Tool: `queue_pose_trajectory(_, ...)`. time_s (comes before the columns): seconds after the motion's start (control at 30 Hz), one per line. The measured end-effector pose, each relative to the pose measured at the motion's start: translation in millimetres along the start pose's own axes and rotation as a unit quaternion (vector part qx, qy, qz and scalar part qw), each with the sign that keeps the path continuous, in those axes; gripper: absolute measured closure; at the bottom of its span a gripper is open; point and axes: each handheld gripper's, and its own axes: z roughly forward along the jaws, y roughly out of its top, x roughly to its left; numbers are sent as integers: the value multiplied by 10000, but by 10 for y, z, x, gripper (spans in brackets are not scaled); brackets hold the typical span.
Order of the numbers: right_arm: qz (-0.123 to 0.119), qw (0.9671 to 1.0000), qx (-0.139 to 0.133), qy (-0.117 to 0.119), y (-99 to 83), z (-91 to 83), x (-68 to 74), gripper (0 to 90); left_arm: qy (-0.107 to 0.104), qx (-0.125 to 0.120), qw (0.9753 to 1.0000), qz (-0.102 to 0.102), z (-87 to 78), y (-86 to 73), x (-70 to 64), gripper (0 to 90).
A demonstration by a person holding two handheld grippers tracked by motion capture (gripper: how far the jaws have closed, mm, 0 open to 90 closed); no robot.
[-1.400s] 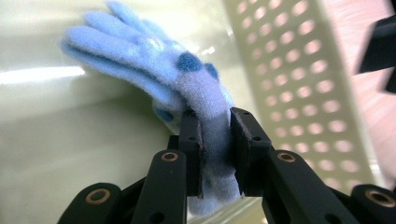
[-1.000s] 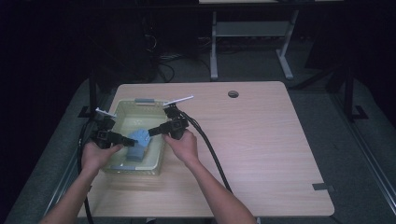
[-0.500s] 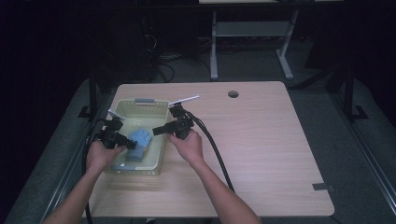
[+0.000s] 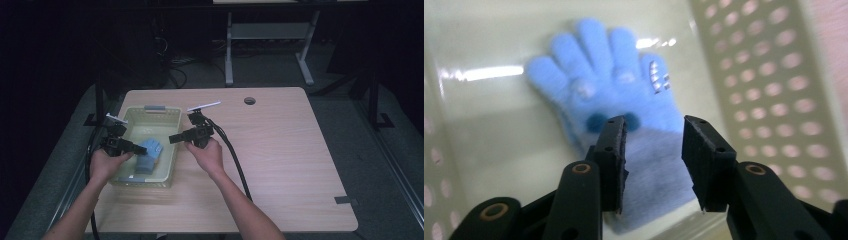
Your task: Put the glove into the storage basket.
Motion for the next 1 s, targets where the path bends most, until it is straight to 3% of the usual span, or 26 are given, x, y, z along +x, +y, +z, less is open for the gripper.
queue_pose_trajectory(0.2,25,10000,-43,0,-26,-117,-17,680,-235,-351,9991,-103,-80,-16,-15,563)
queue_pose_trajectory(0.3,40,10000,-45,19,-42,-164,-25,664,-355,-466,9983,-30,-133,-20,-5,544)
queue_pose_trajectory(0.53,65,9999,-113,31,-53,-253,-78,629,-658,-839,9943,-86,-187,-8,-55,510)
queue_pose_trajectory(0.8,111,9997,-235,38,-67,-407,-142,599,-896,-1051,9904,35,-196,30,-225,472)
queue_pose_trajectory(1.0,104,9995,-308,0,-85,-513,-181,579,-948,-1123,9891,95,-182,63,-320,442)
